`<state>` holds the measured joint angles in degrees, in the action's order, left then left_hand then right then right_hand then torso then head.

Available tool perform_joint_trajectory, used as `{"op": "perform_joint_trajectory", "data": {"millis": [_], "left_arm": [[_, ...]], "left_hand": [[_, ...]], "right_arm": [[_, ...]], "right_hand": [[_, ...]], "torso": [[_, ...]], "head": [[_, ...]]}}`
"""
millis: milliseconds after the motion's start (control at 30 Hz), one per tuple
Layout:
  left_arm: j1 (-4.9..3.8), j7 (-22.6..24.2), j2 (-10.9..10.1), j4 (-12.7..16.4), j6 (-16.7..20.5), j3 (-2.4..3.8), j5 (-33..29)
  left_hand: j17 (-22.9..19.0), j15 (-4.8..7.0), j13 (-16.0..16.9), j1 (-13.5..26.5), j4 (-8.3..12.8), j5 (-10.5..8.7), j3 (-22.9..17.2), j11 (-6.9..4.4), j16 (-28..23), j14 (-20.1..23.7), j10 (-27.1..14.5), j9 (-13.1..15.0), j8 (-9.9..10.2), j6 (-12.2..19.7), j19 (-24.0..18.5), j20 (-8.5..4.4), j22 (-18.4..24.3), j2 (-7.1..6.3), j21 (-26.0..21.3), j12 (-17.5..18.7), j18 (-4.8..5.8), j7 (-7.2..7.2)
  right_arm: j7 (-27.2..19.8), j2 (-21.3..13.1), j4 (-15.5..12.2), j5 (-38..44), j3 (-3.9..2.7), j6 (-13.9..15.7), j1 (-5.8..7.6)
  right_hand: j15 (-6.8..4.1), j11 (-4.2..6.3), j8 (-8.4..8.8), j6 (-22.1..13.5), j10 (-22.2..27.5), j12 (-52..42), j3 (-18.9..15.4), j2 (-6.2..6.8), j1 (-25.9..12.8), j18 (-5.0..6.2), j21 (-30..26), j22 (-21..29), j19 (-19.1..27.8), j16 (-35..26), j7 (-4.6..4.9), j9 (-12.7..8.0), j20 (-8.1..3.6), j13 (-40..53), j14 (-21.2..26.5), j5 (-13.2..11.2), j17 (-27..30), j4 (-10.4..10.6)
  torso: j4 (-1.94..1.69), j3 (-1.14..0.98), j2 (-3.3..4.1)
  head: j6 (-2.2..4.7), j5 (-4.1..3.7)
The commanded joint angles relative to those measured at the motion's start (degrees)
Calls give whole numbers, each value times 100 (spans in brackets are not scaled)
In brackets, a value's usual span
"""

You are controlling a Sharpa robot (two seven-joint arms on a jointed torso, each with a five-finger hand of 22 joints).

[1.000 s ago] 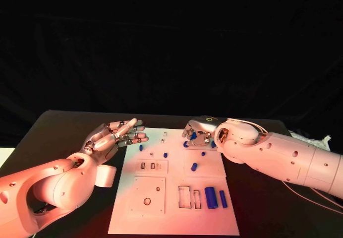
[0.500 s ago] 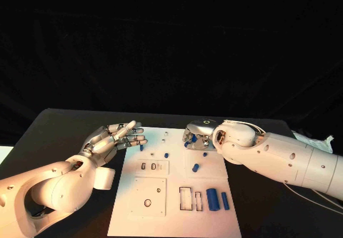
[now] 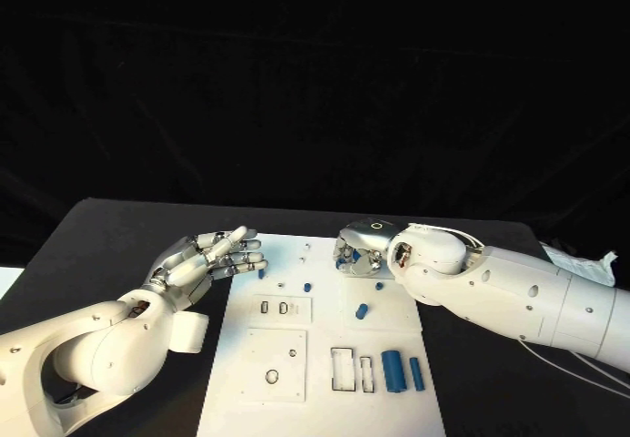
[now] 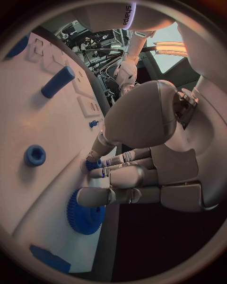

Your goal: Assemble the parts on the task board

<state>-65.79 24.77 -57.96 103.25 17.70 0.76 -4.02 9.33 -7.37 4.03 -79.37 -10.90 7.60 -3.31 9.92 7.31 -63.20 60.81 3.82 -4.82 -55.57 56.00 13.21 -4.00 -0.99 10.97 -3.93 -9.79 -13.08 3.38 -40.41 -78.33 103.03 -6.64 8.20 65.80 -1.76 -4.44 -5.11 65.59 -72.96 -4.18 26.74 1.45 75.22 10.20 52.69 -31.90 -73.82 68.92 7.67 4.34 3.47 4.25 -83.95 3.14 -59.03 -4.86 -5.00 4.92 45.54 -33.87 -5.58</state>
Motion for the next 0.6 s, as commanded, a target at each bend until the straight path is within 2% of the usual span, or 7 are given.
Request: {"op": "perform_joint_trajectory", "data": {"millis": [33,100,267,600], "left_arm": [[-12,2,2,2,-47,5,-39],[-12,1,2,-1,-45,5,-42],[-12,-3,0,0,-46,5,-45],[-12,-15,7,6,-61,5,-46]], "left_hand": [[6,-14,-8,-17,35,-22,-8,32,-35,28,-23,-8,32,3,-1,46,7,37,-23,29,-63,-44],[7,-14,-8,-18,36,-22,-8,33,-37,29,-25,-8,34,4,-2,47,8,39,-25,29,-63,-45],[10,-16,-8,-22,43,-20,-10,35,-43,31,-30,-8,38,8,-3,49,9,47,-31,30,-64,-47],[10,-16,-8,-22,43,-20,-10,35,-43,31,-30,-8,38,8,-3,49,9,47,-31,30,-64,-47]], "right_arm": [[38,-12,-51,111,16,620,-30],[38,-19,-99,83,11,864,-30],[112,4,-174,46,-2,1227,-31],[375,298,0,177,-8,1491,-28]], "right_hand": [[-35,164,-40,114,-230,4,118,-152,198,-114,128,-132,-44,58,-75,114,3,30,-266,-17,-46,7],[-34,168,-41,118,-238,13,137,-131,198,-116,155,-159,-41,67,-73,121,2,30,-260,-17,-49,8],[-23,155,-22,101,-201,58,205,-55,214,-122,228,-224,-16,78,-53,134,5,17,-234,-19,-38,-8],[13,111,41,33,-66,72,276,30,196,-128,309,-293,37,105,-12,136,33,-20,-205,-24,-45,16]], "torso": [[-14,9,29],[-17,10,38],[-30,16,50],[-60,23,84]], "head": [[28,8],[43,9],[70,9],[109,24]]}}
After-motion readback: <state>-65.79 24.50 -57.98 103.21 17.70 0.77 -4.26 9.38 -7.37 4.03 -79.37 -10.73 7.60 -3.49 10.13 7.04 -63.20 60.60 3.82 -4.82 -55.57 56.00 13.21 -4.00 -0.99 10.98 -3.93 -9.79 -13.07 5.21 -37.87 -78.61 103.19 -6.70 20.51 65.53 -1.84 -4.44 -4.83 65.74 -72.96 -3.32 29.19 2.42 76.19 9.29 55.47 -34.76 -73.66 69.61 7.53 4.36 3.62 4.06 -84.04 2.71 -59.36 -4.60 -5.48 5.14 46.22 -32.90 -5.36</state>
